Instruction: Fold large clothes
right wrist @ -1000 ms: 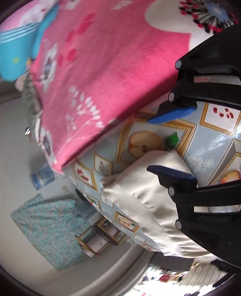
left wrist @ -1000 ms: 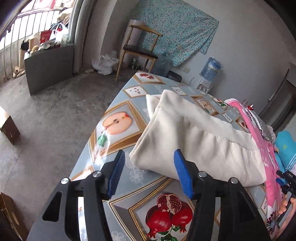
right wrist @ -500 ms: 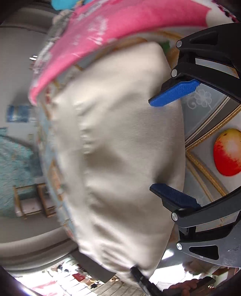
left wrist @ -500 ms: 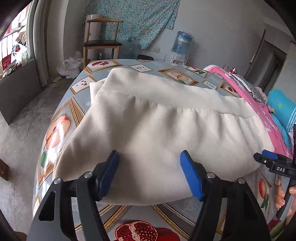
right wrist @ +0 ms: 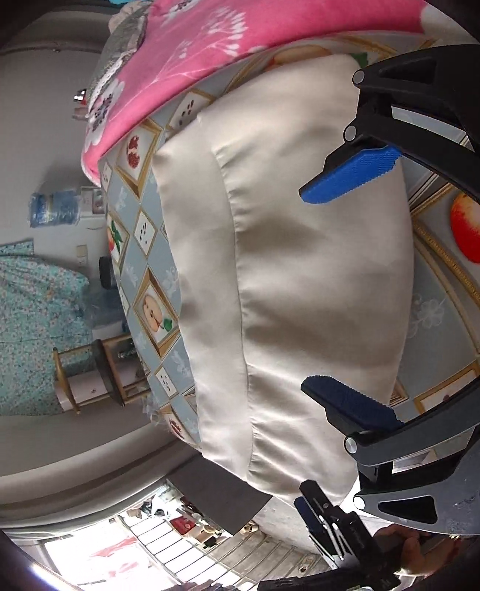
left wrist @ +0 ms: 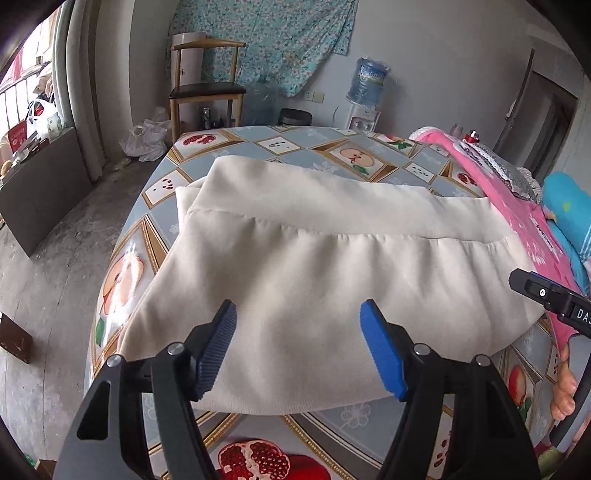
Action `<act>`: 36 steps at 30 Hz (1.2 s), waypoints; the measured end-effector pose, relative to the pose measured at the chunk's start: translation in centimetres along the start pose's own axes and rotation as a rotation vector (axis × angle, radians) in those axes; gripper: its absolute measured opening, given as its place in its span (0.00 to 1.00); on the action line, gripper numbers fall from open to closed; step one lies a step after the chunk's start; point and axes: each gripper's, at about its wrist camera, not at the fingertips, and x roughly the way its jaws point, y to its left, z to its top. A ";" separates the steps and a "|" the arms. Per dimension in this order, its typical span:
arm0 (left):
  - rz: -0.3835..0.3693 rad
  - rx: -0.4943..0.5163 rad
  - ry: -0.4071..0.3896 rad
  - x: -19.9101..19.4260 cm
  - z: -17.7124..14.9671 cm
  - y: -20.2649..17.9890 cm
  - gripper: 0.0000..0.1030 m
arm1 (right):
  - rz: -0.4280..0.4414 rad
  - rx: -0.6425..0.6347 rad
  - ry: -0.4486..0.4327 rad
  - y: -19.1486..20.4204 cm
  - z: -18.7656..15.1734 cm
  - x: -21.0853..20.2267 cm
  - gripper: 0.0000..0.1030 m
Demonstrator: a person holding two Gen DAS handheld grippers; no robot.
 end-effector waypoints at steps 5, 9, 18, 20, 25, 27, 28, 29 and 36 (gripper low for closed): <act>0.045 -0.033 0.060 2.0 -0.2 0.1 0.66 | -0.129 -0.091 0.092 2.0 -1.6 3.6 0.89; 0.056 0.011 0.039 0.5 -0.4 -0.5 0.66 | -0.071 -0.062 0.036 2.6 -2.5 0.3 0.89; 0.025 0.027 0.008 -2.4 -2.6 -2.2 0.70 | -0.077 -0.023 0.041 2.6 -4.6 -0.7 0.92; 0.002 0.048 -0.013 -3.8 -3.1 -2.7 0.73 | -0.079 -0.038 0.003 2.8 -5.0 -2.8 0.92; -0.093 0.079 -0.070 -7.9 -4.3 -3.9 0.87 | -0.084 -0.029 -0.063 2.7 -7.3 -8.2 0.93; -0.133 0.071 -0.104 -9.7 -4.6 -4.3 0.91 | -0.113 -0.020 -0.084 2.5 -8.3 -9.7 0.93; -0.155 0.064 -0.124 -10.7 -4.7 -4.5 0.93 | -0.125 -0.012 -0.096 2.4 -8.8 -10.5 0.93; -0.174 0.061 -0.137 -11.4 -4.8 -4.8 0.94 | -0.132 -0.005 -0.105 2.2 -9.2 -11.1 0.93; -0.216 0.101 -0.200 -15.4 -4.5 -7.2 0.95 | -0.137 0.064 -0.165 1.0 -9.8 -14.5 0.93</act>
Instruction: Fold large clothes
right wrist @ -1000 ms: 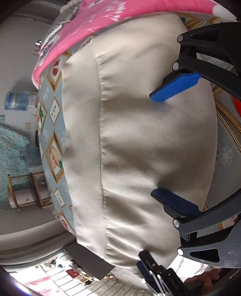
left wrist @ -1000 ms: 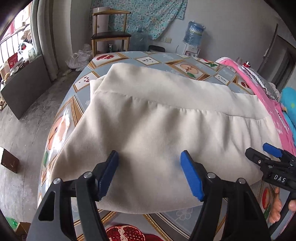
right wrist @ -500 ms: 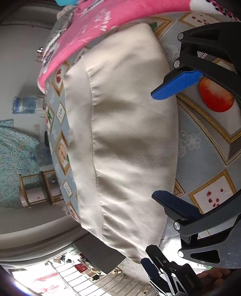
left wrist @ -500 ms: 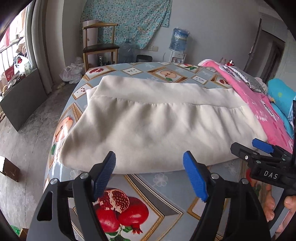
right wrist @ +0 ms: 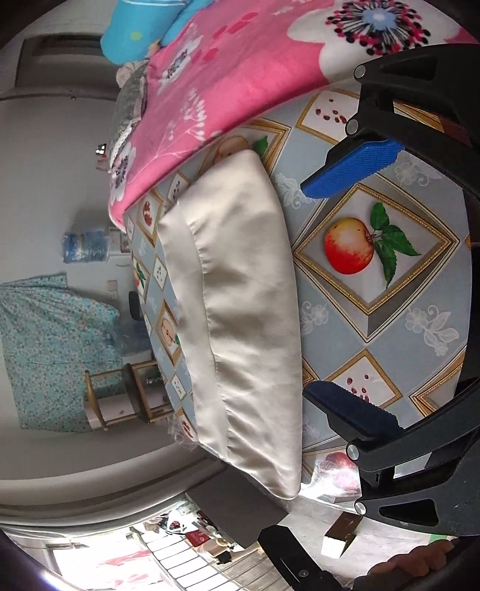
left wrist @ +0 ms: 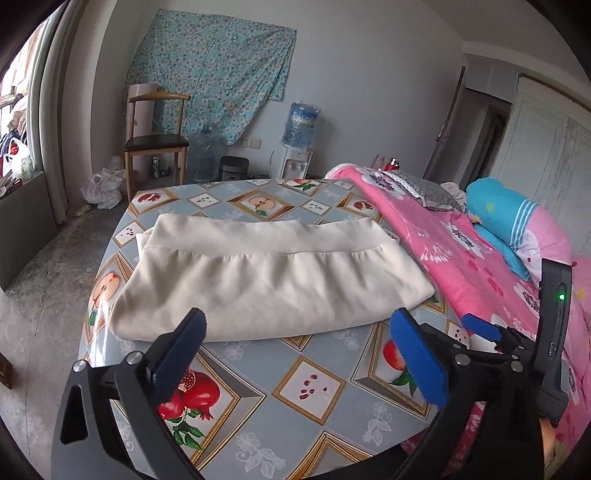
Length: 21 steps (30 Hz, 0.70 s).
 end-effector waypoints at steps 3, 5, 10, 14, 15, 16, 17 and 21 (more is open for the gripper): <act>0.002 0.003 -0.031 -1.2 0.2 -0.7 0.95 | -0.005 0.011 -0.020 -0.2 0.3 -0.8 0.93; 0.012 -0.004 -0.047 -1.7 0.2 -1.0 0.95 | -0.016 0.020 -0.038 -0.4 0.4 -1.2 0.93; 0.138 0.047 -0.048 -1.9 0.0 -2.0 0.95 | -0.029 0.030 -0.048 -0.7 0.3 -2.1 0.93; 0.206 0.085 -0.068 -1.8 -0.4 -2.7 0.95 | -0.061 0.025 -0.060 -0.9 -0.2 -2.9 0.93; 0.198 0.088 -0.077 -1.8 -0.4 -2.6 0.95 | -0.068 0.028 -0.066 -1.0 -0.4 -3.2 0.93; 0.176 0.082 -0.090 -1.8 -0.5 -2.5 0.95 | -0.078 0.032 -0.072 -1.0 -0.6 -3.4 0.93; 0.149 0.067 -0.097 -1.9 -0.5 -2.2 0.95 | -0.088 0.034 -0.080 -1.1 -0.7 -3.6 0.93; 0.073 -0.032 -0.116 -2.0 -0.5 -1.0 0.95 | -0.158 0.000 -0.099 -0.9 -1.0 -4.0 0.93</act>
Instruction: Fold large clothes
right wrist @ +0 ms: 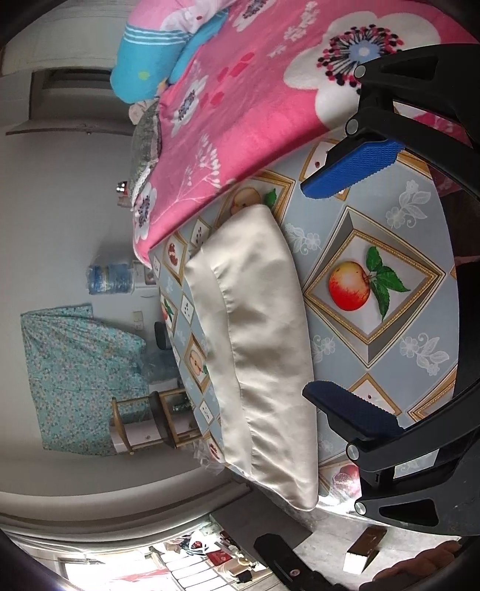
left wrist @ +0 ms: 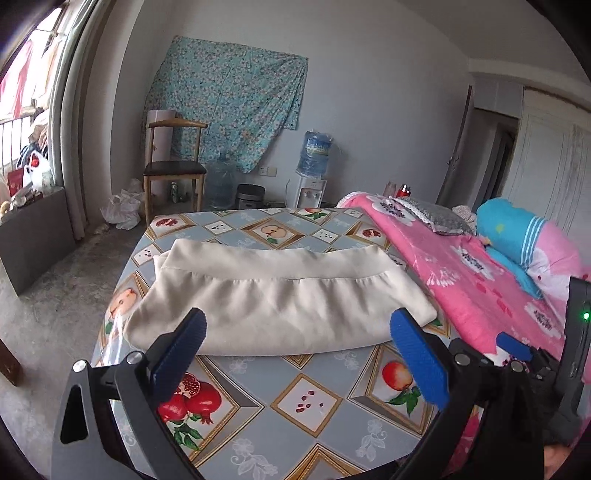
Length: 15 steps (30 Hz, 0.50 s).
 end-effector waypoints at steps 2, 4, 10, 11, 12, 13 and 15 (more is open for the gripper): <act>0.004 -0.016 0.013 0.2 0.1 0.3 0.95 | -0.021 -0.034 -0.010 0.1 0.0 -0.1 0.93; 0.031 0.001 0.031 0.5 0.2 0.2 0.95 | -0.033 -0.056 -0.019 0.2 -0.1 -0.1 0.93; 0.132 0.086 0.052 0.8 -0.2 -0.5 0.95 | -0.028 -0.068 -0.017 0.6 -0.2 0.3 0.93; 0.135 0.082 0.065 1.0 -0.2 -0.5 0.95 | -0.028 -0.070 -0.015 0.7 -0.2 0.3 0.93; 0.139 0.076 0.075 1.1 -0.3 -0.4 0.95 | -0.028 -0.071 -0.013 0.8 -0.2 0.4 0.93; 0.146 0.070 0.083 1.2 -0.3 -0.4 0.95 | -0.033 -0.071 -0.013 0.8 -0.2 0.4 0.93; 0.166 0.066 0.088 1.3 -0.3 -0.4 0.95 | -0.043 -0.080 -0.020 0.9 -0.2 0.3 0.93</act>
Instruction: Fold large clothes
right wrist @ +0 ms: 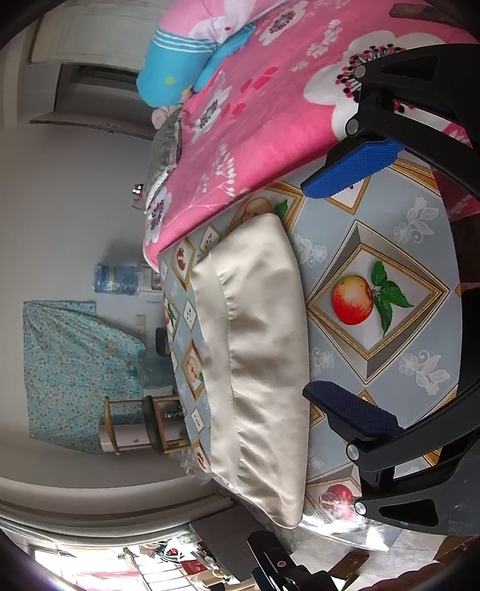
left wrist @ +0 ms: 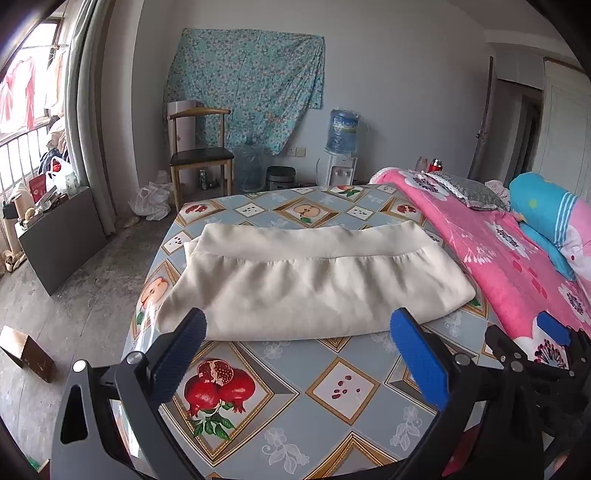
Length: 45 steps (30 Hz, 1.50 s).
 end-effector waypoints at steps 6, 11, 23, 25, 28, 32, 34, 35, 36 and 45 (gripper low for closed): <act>0.124 0.053 -0.005 0.5 -0.3 -1.1 0.95 | -0.016 -0.014 -0.006 0.2 -0.1 0.0 0.93; 0.169 0.046 0.046 1.9 -0.8 -1.4 0.95 | -0.020 -0.027 0.010 0.3 -0.3 0.2 0.93; 0.210 -0.045 0.270 5.5 -2.8 -0.3 0.95 | 0.080 -0.019 0.170 0.4 -1.9 2.4 0.93; 0.228 -0.018 0.293 5.9 -3.0 -0.5 0.95 | 0.097 -0.006 0.195 0.4 -2.1 2.8 0.93; 0.232 -0.001 0.304 6.0 -3.3 -0.9 0.95 | 0.105 0.006 0.227 0.4 -2.2 3.2 0.93; 0.228 0.006 0.312 6.2 -3.5 -1.3 0.95 | 0.107 0.011 0.251 0.4 -2.2 3.7 0.93; 0.229 0.005 0.317 6.4 -3.4 -1.4 0.95 | 0.108 0.014 0.255 0.4 -2.2 3.8 0.93; 0.227 0.002 0.321 6.5 -3.4 -1.5 0.95 | 0.107 0.015 0.255 0.4 -2.1 3.8 0.93; 0.224 -0.001 0.328 6.6 -3.3 -1.6 0.95 | 0.105 0.014 0.256 0.4 -2.1 3.9 0.93; 0.226 0.015 0.360 7.3 -3.3 -2.7 0.95 | 0.093 0.011 0.253 0.2 -1.6 4.3 0.93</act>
